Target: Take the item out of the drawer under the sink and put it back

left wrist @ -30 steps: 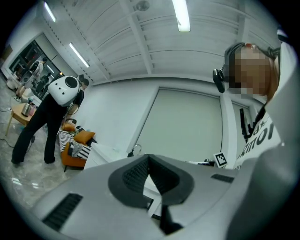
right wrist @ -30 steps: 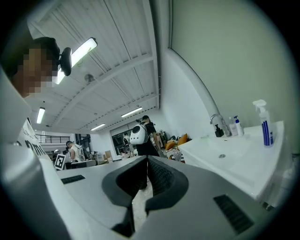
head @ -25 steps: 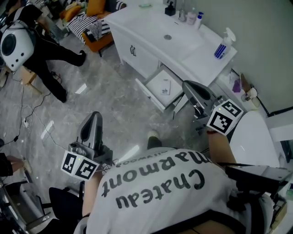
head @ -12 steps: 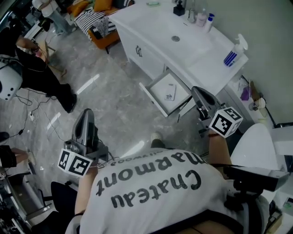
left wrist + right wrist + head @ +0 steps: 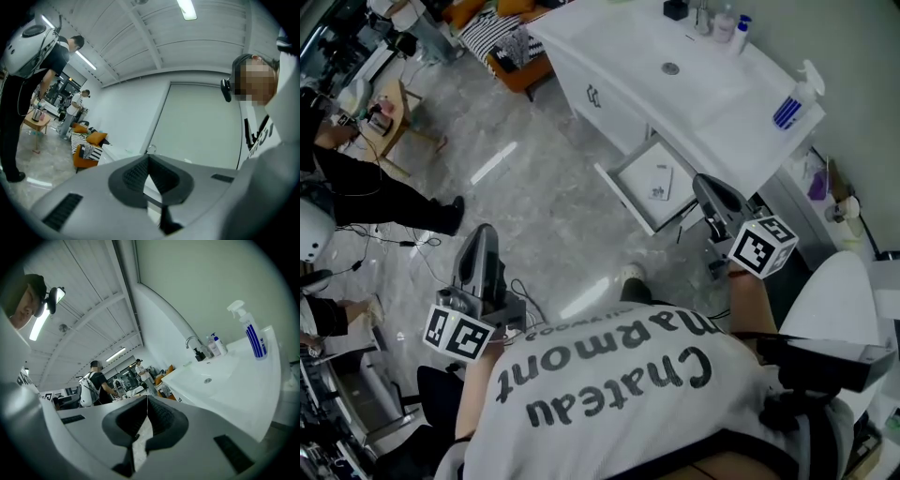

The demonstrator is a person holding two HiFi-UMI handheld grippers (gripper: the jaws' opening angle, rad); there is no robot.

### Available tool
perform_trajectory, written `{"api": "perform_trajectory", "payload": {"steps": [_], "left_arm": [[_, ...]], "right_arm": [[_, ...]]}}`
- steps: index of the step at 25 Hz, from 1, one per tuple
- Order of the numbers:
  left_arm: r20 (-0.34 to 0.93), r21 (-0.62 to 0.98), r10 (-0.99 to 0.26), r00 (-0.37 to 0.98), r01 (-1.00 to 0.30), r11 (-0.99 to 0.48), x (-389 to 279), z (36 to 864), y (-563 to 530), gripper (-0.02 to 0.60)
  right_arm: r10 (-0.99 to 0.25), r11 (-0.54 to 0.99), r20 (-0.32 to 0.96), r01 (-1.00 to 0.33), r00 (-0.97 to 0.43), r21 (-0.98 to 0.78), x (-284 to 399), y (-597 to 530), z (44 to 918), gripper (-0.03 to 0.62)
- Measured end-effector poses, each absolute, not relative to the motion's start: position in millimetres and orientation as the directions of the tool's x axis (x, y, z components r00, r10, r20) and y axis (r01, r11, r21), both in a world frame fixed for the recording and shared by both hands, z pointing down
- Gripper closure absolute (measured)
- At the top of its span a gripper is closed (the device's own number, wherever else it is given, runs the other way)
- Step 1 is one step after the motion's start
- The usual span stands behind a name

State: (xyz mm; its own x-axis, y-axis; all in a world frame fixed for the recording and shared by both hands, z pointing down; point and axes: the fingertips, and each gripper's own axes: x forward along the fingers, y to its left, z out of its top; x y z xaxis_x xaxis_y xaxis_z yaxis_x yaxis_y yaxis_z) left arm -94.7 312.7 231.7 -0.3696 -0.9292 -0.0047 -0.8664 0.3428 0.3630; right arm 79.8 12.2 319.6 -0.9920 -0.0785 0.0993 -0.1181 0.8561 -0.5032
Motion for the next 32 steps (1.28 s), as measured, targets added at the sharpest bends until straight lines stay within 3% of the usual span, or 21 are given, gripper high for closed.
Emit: {"api": "perform_trajectory", "payload": {"steps": [15,32], "left_arm": [[0.013,0.414,-0.939,-0.343,-0.853,0.317,-118,252,290,0.574],[0.014,0.393,-0.954,-0.301,-0.875,0.282,-174,276,222,0.574]], "right_arm": [[-0.079,0.863,0.159,-0.148,-0.984,-0.484,69,16,342,0.583],[-0.034,0.865,0.201,-0.13,-0.979,-0.485,-5,-14,355,0.583]]}}
